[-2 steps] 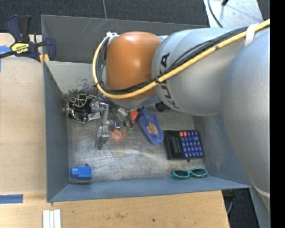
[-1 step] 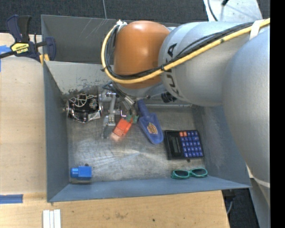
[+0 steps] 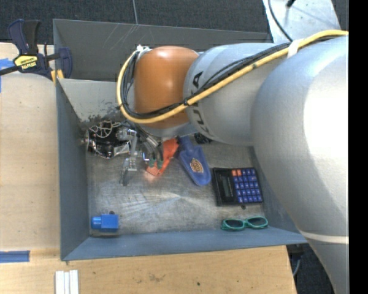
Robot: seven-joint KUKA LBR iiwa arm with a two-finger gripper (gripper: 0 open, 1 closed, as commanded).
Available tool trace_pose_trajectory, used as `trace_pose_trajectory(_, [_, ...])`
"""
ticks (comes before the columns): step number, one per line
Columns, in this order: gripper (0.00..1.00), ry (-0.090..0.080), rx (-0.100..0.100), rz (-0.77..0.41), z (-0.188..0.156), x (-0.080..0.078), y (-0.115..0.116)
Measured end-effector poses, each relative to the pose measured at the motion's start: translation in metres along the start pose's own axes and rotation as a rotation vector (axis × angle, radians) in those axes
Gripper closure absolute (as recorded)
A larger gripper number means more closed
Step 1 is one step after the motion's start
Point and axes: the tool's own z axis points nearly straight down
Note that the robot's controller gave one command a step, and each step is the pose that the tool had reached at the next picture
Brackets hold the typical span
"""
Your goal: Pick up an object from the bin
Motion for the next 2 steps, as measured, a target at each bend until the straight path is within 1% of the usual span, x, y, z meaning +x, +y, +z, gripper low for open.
trace_pose_trajectory(1, [0.00, 0.010, 0.000, 0.198, 0.0363, -0.0028, -0.0013])
trace_pose_trajectory(2, [0.00, 0.011, -0.005, 0.327, 0.0379, -0.0079, -0.0023])
